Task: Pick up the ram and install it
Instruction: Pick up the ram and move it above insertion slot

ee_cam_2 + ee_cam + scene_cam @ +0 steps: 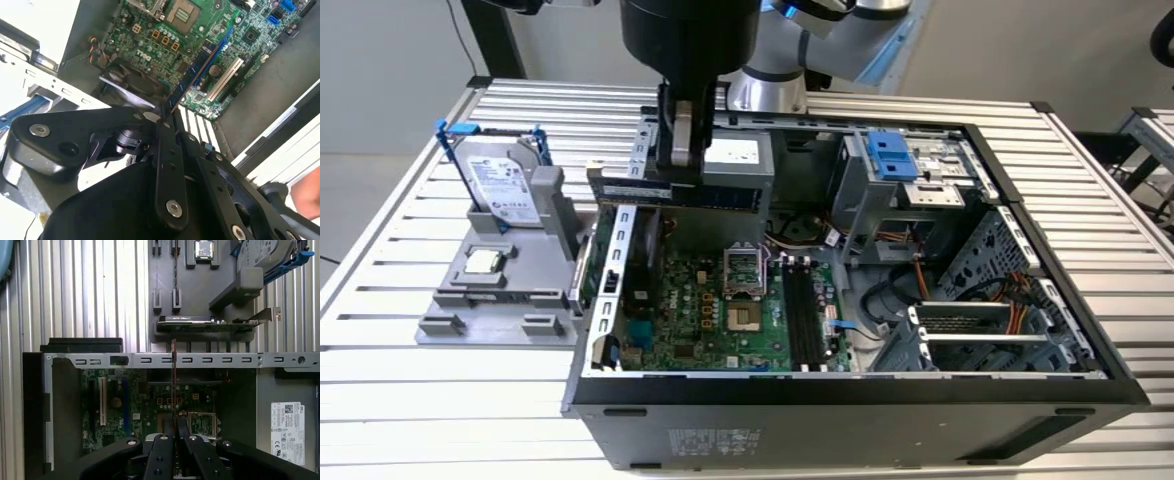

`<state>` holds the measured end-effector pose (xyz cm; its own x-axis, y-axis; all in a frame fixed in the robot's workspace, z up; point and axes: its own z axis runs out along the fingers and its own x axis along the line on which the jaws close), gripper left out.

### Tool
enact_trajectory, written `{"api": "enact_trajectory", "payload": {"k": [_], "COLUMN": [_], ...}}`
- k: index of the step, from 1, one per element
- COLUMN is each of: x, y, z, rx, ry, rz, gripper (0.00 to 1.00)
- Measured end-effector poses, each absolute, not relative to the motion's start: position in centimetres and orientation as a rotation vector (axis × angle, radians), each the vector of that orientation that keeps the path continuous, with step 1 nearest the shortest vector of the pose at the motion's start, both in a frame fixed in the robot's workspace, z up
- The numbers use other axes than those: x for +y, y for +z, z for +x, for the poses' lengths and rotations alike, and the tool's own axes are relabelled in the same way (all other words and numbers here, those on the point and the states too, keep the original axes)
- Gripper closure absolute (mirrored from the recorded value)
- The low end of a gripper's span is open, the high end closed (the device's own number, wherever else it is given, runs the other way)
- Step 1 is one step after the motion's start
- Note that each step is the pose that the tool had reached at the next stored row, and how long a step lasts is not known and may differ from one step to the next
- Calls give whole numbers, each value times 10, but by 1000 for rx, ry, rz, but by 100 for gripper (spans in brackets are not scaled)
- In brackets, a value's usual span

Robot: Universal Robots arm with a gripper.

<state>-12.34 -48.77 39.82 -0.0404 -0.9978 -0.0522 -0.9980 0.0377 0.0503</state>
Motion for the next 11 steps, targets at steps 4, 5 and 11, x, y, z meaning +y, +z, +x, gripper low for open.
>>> {"api": "enact_trajectory", "payload": {"k": [4,5,11], "x": [-488,-488,-488], "y": [398,398,398], "z": [-117,-115,-94], "rx": [2261,2261,2263], "ry": [115,115,119], "rz": [-2175,-2175,-2176], "gripper": [100,100,100]}}
